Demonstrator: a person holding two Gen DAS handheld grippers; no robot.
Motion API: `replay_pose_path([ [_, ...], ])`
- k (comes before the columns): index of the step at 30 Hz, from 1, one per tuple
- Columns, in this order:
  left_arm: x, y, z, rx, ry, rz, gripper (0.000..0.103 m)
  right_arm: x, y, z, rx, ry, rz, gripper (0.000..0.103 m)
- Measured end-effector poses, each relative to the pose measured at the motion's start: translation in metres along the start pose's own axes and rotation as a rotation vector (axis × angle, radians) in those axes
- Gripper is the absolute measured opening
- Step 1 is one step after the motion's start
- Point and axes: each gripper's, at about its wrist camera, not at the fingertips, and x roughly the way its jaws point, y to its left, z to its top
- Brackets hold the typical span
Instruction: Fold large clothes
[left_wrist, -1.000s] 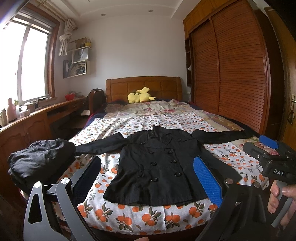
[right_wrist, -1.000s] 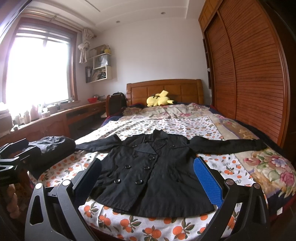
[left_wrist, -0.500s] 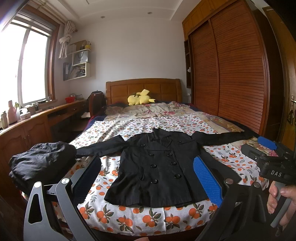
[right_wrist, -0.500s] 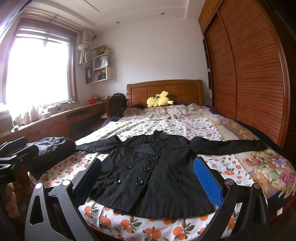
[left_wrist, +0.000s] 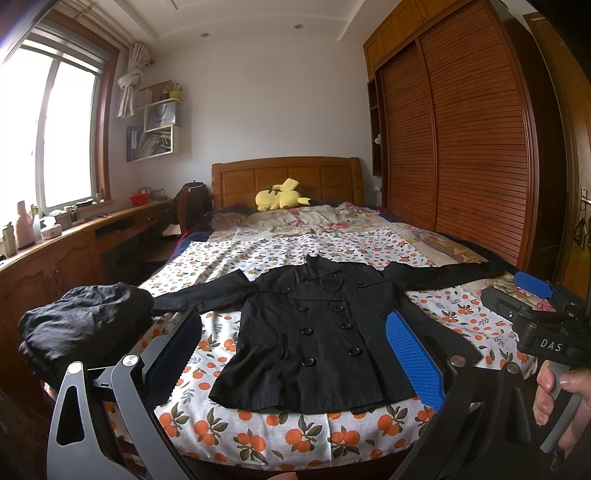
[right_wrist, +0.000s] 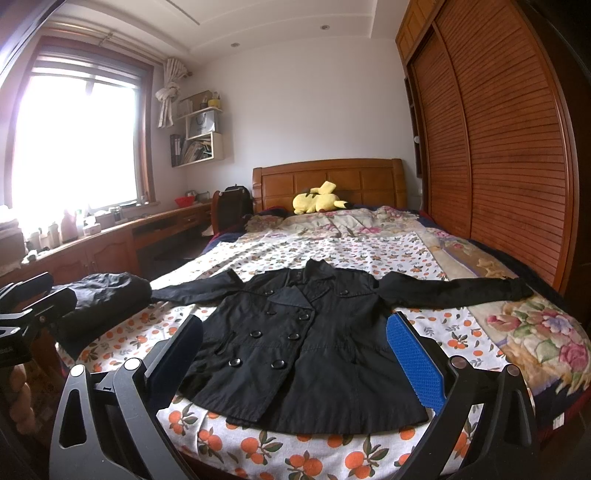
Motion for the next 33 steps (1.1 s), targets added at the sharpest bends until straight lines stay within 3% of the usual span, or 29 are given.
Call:
replay_pose_path([
  [21,0.002,0.004,0.0,-0.001,0.011,0.002,0.101,-0.001,0.003,0.005,-0.001,0.006,0.003,0.096],
  [33,0.036,0.015,-0.019,-0.008,0.08,0.01,0.101,0.023,0.008,-0.003,-0.019,0.04,0.011,0.096],
])
